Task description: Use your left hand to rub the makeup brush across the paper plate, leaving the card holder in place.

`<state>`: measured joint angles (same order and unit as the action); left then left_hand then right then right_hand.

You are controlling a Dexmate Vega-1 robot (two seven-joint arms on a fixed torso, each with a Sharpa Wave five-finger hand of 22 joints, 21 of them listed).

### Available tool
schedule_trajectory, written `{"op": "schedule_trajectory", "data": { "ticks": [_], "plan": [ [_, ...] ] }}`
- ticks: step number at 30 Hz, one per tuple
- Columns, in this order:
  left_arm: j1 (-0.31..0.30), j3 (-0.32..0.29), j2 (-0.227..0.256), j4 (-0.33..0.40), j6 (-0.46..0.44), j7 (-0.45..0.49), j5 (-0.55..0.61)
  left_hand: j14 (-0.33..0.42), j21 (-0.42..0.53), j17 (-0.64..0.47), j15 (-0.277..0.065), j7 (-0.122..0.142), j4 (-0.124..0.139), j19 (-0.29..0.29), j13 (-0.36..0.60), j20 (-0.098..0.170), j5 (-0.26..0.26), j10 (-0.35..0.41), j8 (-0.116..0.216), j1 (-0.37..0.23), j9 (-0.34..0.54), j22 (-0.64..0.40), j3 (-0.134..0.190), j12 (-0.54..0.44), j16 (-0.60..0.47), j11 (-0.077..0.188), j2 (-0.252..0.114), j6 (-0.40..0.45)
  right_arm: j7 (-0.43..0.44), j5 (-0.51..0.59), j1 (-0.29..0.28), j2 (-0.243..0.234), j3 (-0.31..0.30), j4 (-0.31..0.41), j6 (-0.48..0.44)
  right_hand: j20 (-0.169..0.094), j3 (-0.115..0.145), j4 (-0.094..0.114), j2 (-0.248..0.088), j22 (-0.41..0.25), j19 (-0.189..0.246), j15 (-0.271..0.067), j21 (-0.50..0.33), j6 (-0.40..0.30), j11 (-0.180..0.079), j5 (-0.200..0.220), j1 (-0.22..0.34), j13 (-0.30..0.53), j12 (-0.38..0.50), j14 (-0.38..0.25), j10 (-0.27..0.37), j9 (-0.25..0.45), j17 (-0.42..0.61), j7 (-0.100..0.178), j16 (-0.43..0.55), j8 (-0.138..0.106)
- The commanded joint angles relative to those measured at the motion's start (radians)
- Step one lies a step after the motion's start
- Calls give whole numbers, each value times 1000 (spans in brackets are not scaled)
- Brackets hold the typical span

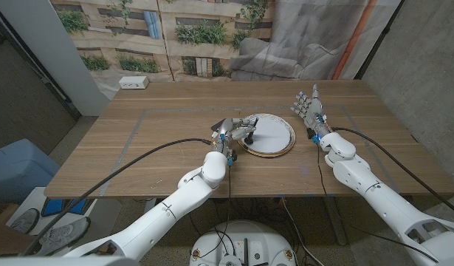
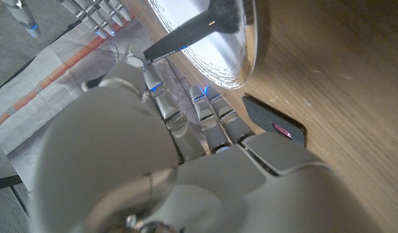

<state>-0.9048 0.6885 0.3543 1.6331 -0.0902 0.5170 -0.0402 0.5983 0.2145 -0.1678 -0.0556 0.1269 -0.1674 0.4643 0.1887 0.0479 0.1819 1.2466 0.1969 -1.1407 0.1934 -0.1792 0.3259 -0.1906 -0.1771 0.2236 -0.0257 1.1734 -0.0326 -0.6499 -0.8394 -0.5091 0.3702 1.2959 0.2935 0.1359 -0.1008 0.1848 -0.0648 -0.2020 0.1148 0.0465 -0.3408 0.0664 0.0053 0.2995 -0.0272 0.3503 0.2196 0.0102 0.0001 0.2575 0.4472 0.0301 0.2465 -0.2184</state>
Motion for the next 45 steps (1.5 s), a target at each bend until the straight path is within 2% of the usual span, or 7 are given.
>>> {"op": "schedule_trajectory", "data": {
  "ticks": [1,45],
  "plan": [
    [20,3,-10,-32,17,0,11,-2,-2,0,-153,-4,0,-4,4,7,4,2,6,-6,2,-2,-6,-6,-3,4,-9,1,1,0,0,0,0,0,0,7,-1,5,-100,-6,0,9,-6,7,2,6,6,1,7,0,-7,3,3,0,4,-5],
    [100,29,-58,-173,62,12,50,-2,-2,0,-152,-5,-1,-5,5,7,6,1,5,-10,3,-3,-16,-6,-4,3,-13,-1,0,0,1,0,0,-1,0,7,-1,5,-99,-6,1,8,-6,8,1,6,6,1,6,1,-9,3,3,0,4,-5]
  ]
}}
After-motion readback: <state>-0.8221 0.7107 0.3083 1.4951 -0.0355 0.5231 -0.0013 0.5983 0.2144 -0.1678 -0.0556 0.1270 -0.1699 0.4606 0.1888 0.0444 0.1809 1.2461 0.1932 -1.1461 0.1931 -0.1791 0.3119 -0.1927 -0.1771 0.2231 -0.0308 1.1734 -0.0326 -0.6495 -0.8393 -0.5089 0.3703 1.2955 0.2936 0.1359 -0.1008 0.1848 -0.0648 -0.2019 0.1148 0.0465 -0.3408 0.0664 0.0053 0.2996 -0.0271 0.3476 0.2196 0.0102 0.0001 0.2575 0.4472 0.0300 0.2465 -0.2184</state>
